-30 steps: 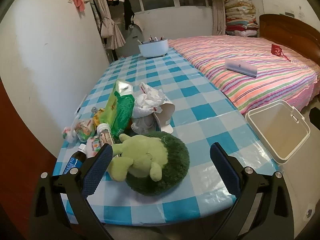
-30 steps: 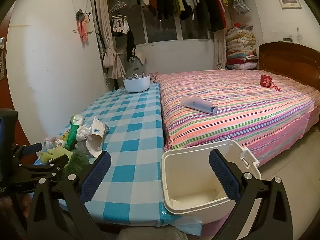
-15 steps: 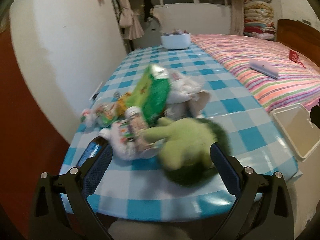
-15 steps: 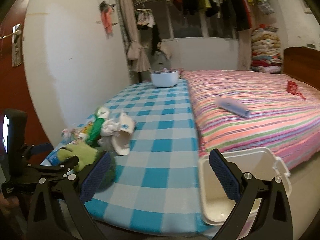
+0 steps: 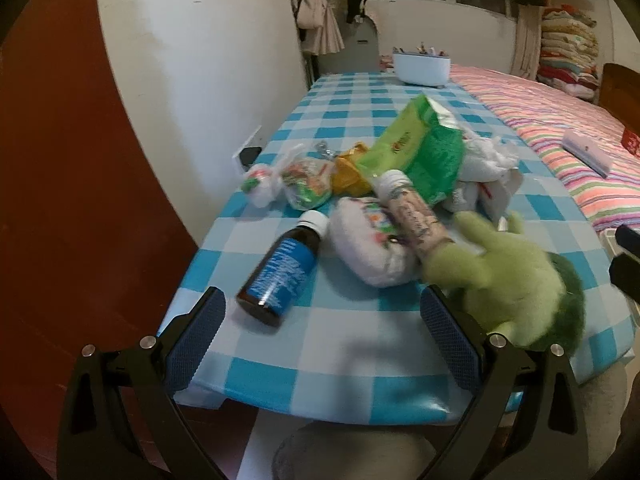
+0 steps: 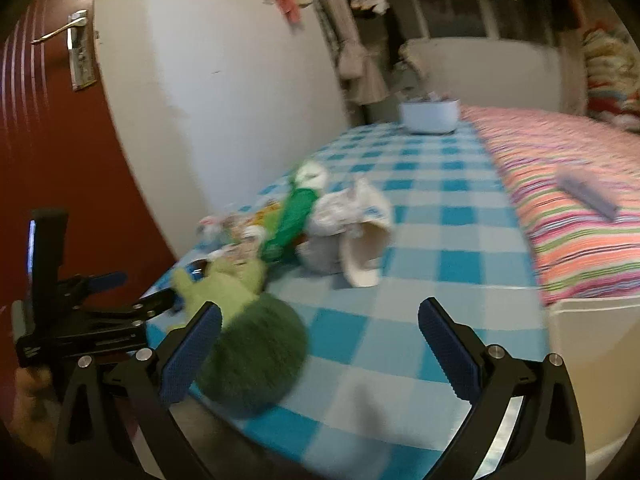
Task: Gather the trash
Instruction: 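Grasp the green plush toy with the right tool while the left tool grasps the blue medicine bottle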
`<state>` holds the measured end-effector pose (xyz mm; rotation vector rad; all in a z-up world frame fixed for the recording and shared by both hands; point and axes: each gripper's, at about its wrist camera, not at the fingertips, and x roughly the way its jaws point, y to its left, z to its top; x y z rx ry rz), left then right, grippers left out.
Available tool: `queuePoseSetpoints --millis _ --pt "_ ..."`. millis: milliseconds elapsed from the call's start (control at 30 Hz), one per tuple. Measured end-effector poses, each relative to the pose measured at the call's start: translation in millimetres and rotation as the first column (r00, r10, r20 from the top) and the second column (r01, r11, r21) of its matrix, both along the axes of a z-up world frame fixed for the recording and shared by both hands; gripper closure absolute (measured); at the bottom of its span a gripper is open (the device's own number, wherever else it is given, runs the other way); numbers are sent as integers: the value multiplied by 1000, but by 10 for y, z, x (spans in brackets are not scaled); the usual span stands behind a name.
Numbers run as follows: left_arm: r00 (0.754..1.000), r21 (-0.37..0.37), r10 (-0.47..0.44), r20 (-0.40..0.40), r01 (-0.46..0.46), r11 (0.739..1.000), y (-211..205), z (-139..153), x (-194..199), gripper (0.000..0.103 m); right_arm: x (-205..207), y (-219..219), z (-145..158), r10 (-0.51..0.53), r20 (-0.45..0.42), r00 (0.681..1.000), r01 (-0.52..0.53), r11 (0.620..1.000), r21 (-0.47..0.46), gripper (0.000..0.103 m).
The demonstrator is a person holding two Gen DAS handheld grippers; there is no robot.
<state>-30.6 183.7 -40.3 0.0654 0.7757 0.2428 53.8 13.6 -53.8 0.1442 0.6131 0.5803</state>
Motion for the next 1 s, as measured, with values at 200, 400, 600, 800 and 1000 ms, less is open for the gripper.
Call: queuePoseSetpoints --millis 200,400,600,800,1000 --pt "1000 12 12 16 -12 1000 62 21 -22 6 -66 329 -60 102 -11 995 -102 994 -36 7" --pt "999 21 43 6 -43 999 239 -10 -39 6 -25 524 -149 98 2 995 -97 985 -144 7" --pt "999 -42 37 -20 -38 998 429 -31 22 6 79 651 -263 115 -17 993 -116 972 -206 7" --pt "998 -63 32 -62 -36 997 563 -90 176 6 124 706 -342 133 -44 990 -139 963 -229 7" --pt "993 -68 21 -117 -29 997 635 -218 369 7 97 653 -355 152 -55 987 -160 970 -183 24"
